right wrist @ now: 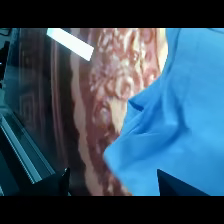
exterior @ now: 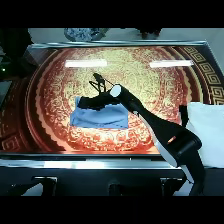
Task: Fold the shirts.
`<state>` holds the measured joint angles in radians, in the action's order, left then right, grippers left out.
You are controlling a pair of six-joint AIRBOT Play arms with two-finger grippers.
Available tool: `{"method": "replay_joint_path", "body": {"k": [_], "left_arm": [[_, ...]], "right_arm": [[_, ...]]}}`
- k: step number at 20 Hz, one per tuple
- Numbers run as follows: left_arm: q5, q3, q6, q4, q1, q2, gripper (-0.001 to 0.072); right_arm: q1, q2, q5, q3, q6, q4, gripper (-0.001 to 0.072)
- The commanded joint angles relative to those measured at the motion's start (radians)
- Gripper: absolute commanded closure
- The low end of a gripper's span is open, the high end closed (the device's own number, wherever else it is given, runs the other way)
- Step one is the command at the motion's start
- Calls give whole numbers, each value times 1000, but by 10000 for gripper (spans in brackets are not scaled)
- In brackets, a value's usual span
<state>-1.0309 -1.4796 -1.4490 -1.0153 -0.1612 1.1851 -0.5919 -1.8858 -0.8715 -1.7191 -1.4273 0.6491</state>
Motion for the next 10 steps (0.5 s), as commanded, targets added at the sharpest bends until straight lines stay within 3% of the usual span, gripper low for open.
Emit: {"method": "replay_joint_path", "body": {"k": [1, 4, 7, 8, 10], "left_arm": [[-25, 36, 17, -19, -14, -16, 675], [-23, 84, 40, -25, -14, -16, 675], [-18, 119, 63, -25, -14, -16, 675], [-16, 124, 63, -25, -14, -16, 675], [-15, 126, 63, -24, -14, -16, 674]], "right_arm": [[31, -11, -112, -1, 56, 47, 67], [166, 104, -346, -1, 51, 378, 53], [332, 176, -669, -1, 43, 729, 40], [378, 174, -732, 9, 47, 763, 66], [446, 172, -693, 94, 51, 638, 78]]}}
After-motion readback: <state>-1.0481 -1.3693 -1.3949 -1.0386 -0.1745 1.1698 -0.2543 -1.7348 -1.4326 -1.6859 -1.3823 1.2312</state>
